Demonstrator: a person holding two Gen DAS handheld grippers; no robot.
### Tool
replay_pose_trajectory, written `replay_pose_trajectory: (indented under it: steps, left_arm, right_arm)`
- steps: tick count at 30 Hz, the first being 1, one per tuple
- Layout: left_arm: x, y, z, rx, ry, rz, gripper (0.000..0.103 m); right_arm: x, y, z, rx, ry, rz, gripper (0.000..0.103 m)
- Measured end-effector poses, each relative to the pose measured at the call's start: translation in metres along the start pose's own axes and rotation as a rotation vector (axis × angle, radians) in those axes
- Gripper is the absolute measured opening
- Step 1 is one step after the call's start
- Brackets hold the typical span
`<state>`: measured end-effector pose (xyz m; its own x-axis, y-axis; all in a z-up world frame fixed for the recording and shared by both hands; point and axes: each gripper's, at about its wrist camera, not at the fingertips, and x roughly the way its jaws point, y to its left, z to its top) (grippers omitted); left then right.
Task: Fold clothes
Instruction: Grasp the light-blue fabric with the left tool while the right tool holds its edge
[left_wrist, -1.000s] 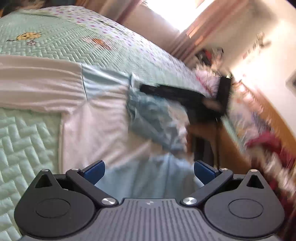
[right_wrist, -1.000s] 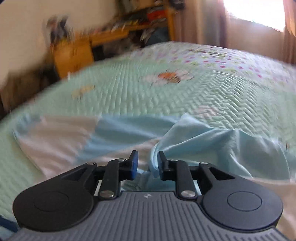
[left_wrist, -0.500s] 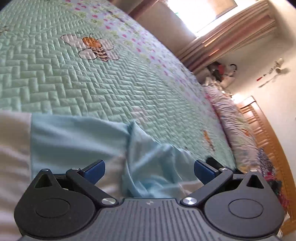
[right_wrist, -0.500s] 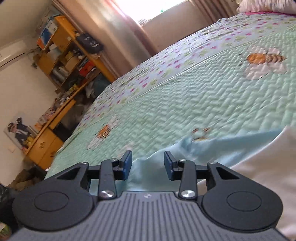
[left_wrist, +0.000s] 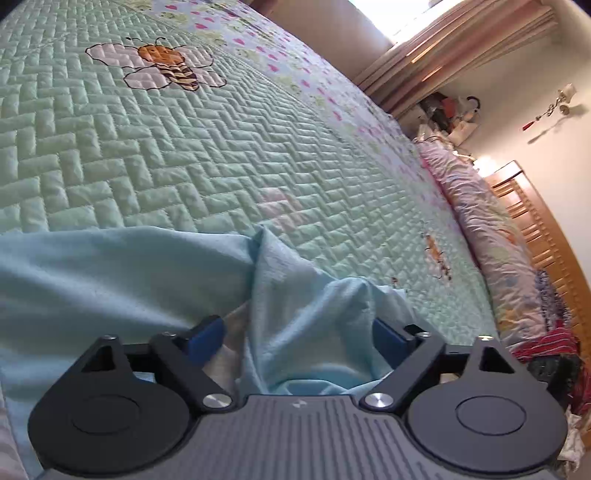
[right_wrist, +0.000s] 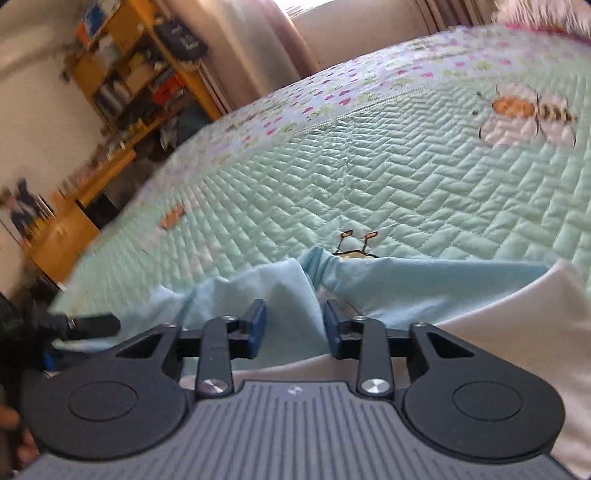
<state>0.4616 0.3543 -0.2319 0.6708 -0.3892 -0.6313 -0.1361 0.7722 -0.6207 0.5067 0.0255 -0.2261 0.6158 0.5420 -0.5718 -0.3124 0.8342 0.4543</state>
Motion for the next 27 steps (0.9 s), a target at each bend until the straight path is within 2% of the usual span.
replay_pose_trajectory:
  steps: [2,3,4,6,10,15,21,24,26,27]
  left_arm:
    - [0.000,-0.004,-0.001,0.036,0.002,0.037,0.070]
    - [-0.001,-0.004,-0.002,0.049,0.000,0.054,0.057]
    - [-0.002,-0.003,-0.002,0.052,-0.002,0.060,0.037]
    - [-0.009,-0.002,-0.004,0.051,-0.012,0.043,0.013]
    - [-0.016,-0.004,-0.007,0.060,-0.018,0.003,0.013]
    - [-0.016,-0.002,-0.008,0.040,-0.022,-0.011,0.009]
    - [-0.023,0.024,-0.016,-0.052,-0.052,0.034,0.003]
    - [-0.023,0.034,-0.022,-0.091,-0.036,0.002,0.003]
    - [-0.023,0.035,-0.024,-0.099,-0.025,-0.036,0.003]
    - [-0.022,0.035,-0.025,-0.105,-0.018,-0.062,0.010]
  right_arm:
    - [0.000,0.000,0.000,-0.007,0.001,-0.003,0.013]
    - [0.000,-0.001,0.000,-0.006,0.003,-0.004,0.011]
    - [-0.001,-0.001,-0.001,-0.009,0.002,-0.005,0.008]
    - [-0.003,-0.003,0.000,-0.012,-0.008,-0.007,0.004]
    - [-0.009,-0.007,0.001,0.006,-0.034,-0.016,0.004]
    - [-0.013,-0.012,0.001,0.035,-0.044,-0.012,0.004]
    - [-0.017,-0.023,0.000,0.035,-0.031,-0.062,0.004]
    - [-0.019,-0.030,-0.001,0.060,-0.027,-0.045,0.004]
    - [-0.021,-0.037,0.000,0.121,-0.041,0.006,0.012]
    - [-0.021,-0.040,0.000,0.151,-0.047,0.032,0.017]
